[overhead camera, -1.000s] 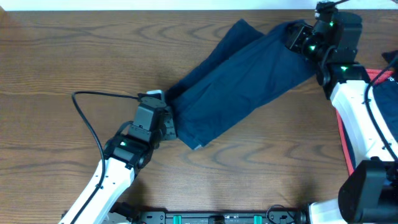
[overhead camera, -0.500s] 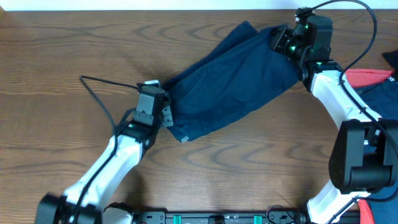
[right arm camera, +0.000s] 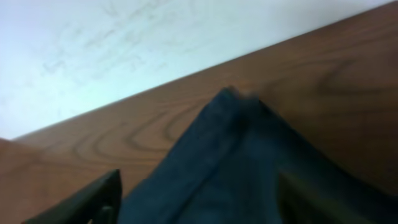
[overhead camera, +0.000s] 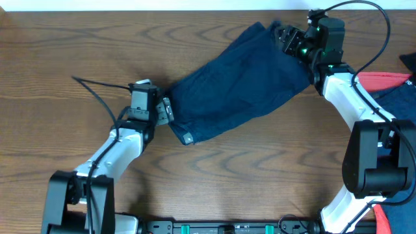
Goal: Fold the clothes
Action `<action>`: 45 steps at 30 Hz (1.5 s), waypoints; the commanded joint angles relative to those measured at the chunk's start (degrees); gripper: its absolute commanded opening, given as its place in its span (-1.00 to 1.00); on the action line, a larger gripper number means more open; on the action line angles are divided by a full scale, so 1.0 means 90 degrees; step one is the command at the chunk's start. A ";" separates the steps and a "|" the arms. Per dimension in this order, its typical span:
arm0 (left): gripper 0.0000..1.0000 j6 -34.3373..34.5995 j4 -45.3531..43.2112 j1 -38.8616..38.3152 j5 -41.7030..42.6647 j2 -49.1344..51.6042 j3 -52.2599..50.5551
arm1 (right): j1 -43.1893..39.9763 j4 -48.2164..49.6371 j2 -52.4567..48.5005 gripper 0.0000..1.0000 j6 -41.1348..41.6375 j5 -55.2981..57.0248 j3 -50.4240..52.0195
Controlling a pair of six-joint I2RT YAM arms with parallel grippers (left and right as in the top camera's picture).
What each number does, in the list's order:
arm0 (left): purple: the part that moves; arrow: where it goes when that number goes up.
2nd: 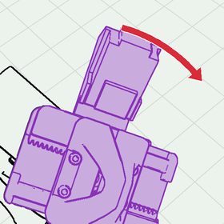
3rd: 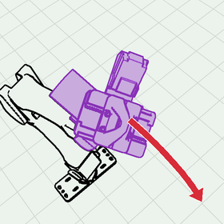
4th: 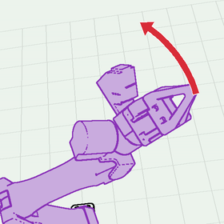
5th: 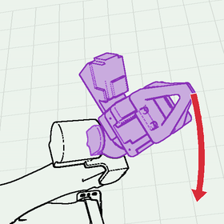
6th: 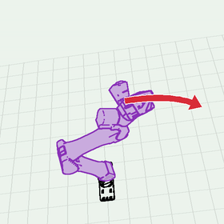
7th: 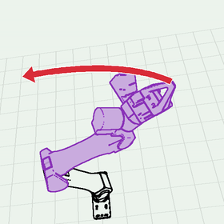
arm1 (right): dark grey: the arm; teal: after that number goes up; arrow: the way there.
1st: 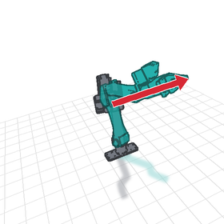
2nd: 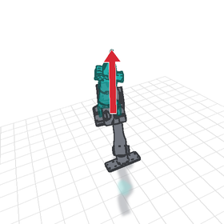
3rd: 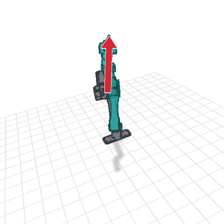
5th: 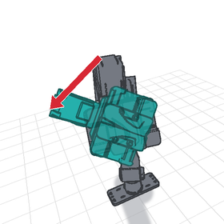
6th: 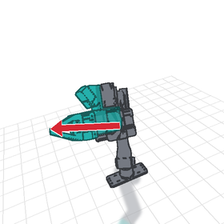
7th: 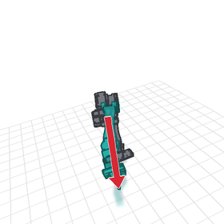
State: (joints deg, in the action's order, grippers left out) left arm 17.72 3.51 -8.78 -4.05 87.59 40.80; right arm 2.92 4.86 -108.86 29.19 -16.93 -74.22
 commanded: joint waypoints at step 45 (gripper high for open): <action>-0.88 -0.0401 0.1362 0.2807 0.2837 0.0940 0.0423 | -0.0376 -0.5506 0.0357 -0.04 -0.2273 0.0029 -0.0085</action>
State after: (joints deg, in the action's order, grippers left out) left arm 18.28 13.50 12.10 26.44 95.79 43.40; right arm -0.45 -44.40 -110.85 11.94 -15.07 -75.00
